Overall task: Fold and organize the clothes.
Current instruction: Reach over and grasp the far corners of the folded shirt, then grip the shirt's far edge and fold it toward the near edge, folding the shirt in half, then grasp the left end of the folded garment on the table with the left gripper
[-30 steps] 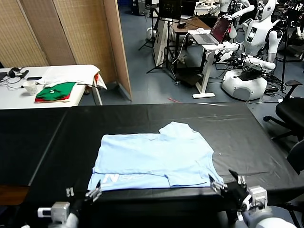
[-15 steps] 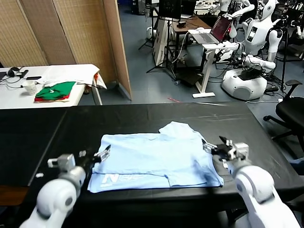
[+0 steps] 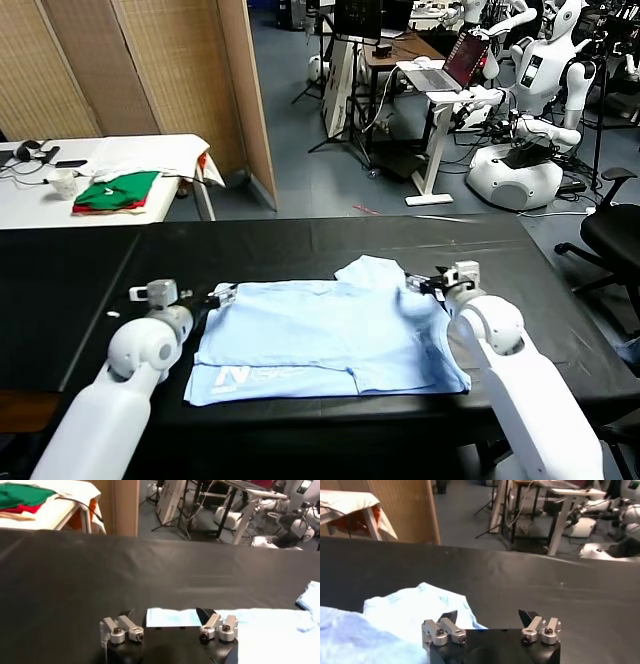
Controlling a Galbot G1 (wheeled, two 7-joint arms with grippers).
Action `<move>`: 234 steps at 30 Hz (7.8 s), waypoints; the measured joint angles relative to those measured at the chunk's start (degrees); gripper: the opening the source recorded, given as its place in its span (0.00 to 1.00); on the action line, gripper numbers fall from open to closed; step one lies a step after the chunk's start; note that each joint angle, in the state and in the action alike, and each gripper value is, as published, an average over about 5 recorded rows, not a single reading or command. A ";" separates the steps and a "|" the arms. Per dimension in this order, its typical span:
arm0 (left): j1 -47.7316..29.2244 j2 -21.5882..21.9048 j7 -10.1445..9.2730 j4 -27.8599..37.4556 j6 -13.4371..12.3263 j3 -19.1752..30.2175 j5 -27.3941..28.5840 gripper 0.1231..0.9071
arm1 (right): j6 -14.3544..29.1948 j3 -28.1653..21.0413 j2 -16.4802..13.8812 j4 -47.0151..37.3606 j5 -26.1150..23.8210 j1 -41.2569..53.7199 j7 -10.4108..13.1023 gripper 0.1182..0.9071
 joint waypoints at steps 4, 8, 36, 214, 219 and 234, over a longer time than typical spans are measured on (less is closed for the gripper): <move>-0.96 -0.14 0.06 1.68 0.14 0.49 0.01 1.00 | 0.74 -0.98 0.40 -2.73 -0.72 1.60 -1.02 1.00; -1.25 -0.17 0.10 2.61 0.30 0.60 0.09 1.00 | 1.25 -1.69 0.53 -4.74 -1.00 2.81 -1.91 0.96; -0.54 0.71 1.74 2.07 1.12 0.92 0.97 0.05 | 5.54 -2.51 1.46 -7.88 -1.97 3.10 -5.59 0.03; 30.45 -15.45 6.36 -18.64 -11.74 -14.02 22.28 1.00 | 16.08 22.97 6.28 33.12 -2.97 -40.01 -2.42 1.00; 31.51 -16.43 7.28 -17.86 -13.00 -14.23 22.36 1.00 | 16.08 23.02 6.46 33.29 -3.06 -40.22 -2.43 1.00; 33.45 -18.99 8.88 -17.26 -14.81 -15.00 20.73 0.85 | 16.63 22.86 7.31 33.37 -3.20 -40.08 -2.86 1.00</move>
